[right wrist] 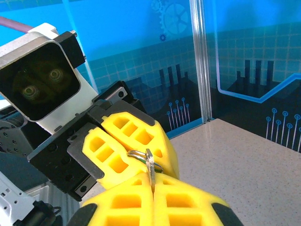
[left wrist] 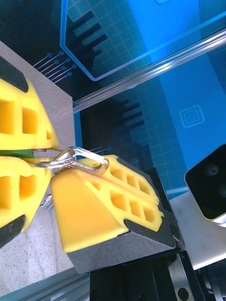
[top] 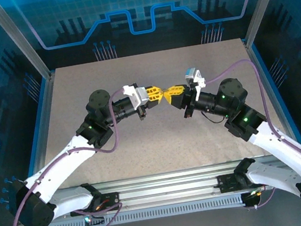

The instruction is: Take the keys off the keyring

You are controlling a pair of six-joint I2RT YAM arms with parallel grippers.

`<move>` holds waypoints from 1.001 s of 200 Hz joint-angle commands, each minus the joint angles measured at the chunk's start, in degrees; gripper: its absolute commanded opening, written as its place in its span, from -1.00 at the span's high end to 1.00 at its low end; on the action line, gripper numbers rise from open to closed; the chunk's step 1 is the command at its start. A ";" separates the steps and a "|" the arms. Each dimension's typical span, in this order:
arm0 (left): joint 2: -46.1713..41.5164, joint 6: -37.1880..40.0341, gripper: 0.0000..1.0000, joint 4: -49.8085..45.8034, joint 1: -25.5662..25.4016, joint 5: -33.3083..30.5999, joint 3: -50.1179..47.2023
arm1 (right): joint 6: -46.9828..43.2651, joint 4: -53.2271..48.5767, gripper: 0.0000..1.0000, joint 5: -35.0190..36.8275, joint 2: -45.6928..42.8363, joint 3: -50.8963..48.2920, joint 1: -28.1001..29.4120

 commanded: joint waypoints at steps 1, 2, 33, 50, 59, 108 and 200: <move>-3.83 -1.12 1.00 5.11 0.34 3.21 0.07 | -1.34 -1.60 1.00 9.48 -0.34 0.20 -0.55; -3.83 -1.16 1.00 5.11 0.31 3.20 0.09 | -1.39 -1.65 1.00 9.55 -0.33 0.22 -0.53; -3.92 -1.70 1.00 5.35 0.06 3.14 0.13 | -2.42 -1.92 1.00 13.65 -0.35 -0.15 0.52; -3.67 1.39 1.00 1.67 -0.87 3.23 1.17 | -2.43 -0.67 1.00 9.37 0.14 0.20 0.68; -3.43 3.22 1.00 -0.42 -1.48 3.26 1.79 | -1.69 -0.37 1.00 8.43 0.58 0.56 0.70; -2.32 4.95 1.00 -0.98 -3.03 1.85 2.13 | 0.18 0.79 0.63 6.33 2.55 1.95 0.70; -3.38 1.36 1.00 4.60 -2.91 -1.80 -0.47 | 0.45 1.72 1.00 17.04 -1.73 -1.78 -0.33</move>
